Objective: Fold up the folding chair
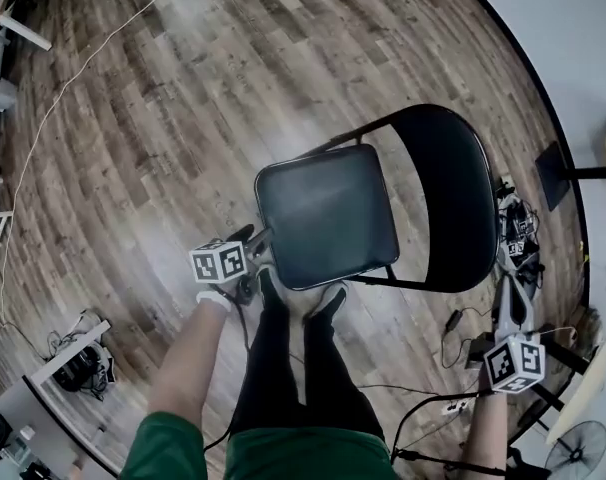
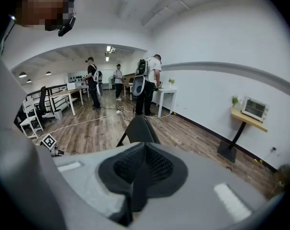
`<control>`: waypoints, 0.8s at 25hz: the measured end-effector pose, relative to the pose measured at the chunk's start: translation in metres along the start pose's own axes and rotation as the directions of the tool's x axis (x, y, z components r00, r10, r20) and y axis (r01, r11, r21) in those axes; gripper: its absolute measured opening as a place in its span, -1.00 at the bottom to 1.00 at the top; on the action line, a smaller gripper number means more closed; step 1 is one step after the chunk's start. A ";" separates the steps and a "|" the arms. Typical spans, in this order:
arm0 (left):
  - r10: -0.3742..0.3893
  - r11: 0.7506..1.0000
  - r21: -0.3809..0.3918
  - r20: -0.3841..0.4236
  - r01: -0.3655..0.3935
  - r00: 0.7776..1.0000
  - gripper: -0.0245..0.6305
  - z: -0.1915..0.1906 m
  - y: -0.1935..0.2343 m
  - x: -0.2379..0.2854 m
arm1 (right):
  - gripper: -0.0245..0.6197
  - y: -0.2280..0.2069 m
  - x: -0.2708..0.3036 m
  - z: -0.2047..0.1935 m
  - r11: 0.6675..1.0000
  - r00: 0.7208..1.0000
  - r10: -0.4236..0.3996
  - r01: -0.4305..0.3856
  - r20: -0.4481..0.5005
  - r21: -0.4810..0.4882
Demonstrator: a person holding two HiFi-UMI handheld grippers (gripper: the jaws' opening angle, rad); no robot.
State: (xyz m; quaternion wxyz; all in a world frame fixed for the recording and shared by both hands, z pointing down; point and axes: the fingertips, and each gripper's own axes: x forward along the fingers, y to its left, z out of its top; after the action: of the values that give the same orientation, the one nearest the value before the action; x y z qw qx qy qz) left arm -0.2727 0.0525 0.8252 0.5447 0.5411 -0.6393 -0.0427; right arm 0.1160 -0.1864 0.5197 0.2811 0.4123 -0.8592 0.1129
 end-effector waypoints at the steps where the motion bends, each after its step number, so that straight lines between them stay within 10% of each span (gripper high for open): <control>1: -0.006 1.000 0.000 -0.019 0.006 1.000 -0.09 0.001 0.009 0.008 | -0.84 0.003 0.003 -0.001 1.000 1.000 -0.012 0.012 -0.010 -0.009; 14: -0.099 0.994 -0.068 -0.171 0.088 0.980 0.16 -0.031 0.099 0.099 | -0.29 0.004 0.046 -0.021 0.958 0.972 -0.225 0.207 -0.071 -0.199; 20: -0.187 0.968 -0.198 -0.167 0.153 0.968 0.37 -0.041 0.127 0.136 | 0.05 0.003 0.072 -0.025 0.982 0.982 -0.186 0.184 -0.041 -0.041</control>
State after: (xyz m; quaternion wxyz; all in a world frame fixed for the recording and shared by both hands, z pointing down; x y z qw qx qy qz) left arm -0.2999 0.0259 1.0113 0.6434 0.5433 -0.5304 -0.0978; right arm 0.0876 -0.2206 0.5820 0.3173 0.4823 -0.8126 0.0796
